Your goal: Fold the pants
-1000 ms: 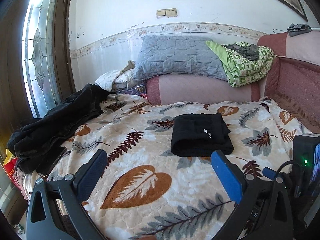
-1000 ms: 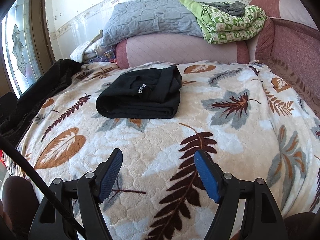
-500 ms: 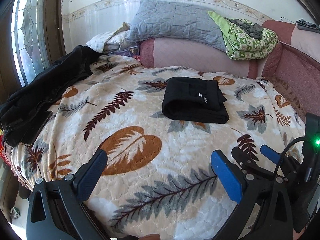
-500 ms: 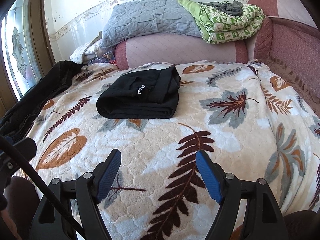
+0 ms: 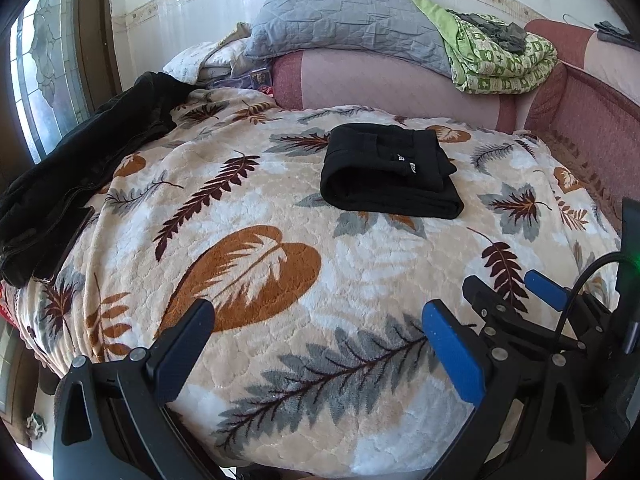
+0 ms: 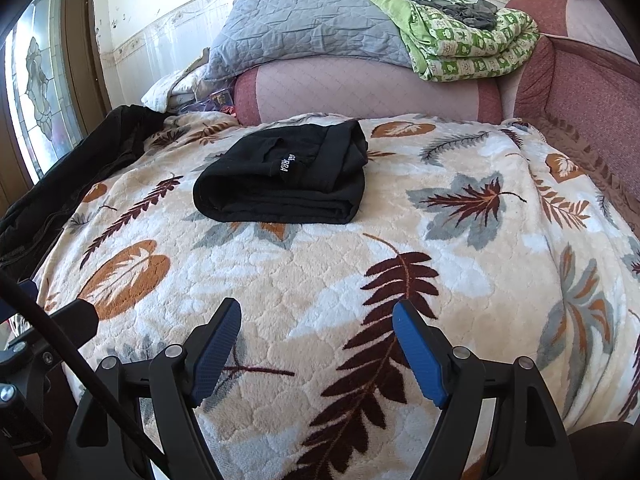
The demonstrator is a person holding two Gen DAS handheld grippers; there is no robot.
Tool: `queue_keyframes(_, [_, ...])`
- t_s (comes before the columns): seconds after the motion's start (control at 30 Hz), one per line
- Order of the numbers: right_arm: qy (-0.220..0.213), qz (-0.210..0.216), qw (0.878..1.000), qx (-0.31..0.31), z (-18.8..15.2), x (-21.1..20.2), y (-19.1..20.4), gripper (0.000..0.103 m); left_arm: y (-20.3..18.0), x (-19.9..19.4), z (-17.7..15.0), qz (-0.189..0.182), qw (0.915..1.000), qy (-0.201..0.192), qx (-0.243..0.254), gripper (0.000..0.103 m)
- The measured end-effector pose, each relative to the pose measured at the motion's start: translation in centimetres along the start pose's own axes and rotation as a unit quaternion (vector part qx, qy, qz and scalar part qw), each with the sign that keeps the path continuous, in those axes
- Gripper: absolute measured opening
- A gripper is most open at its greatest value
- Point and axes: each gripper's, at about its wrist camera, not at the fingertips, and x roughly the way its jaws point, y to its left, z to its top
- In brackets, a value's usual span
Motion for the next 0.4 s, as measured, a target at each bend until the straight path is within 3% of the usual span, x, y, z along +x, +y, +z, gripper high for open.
queue_keyframes(0.4, [0.009,0.0,1.0,0.002,-0.1,0.6,-0.1,0.083,0.7,1.4,-0.4,0.008,0.9996,0.022,-0.014,0.103])
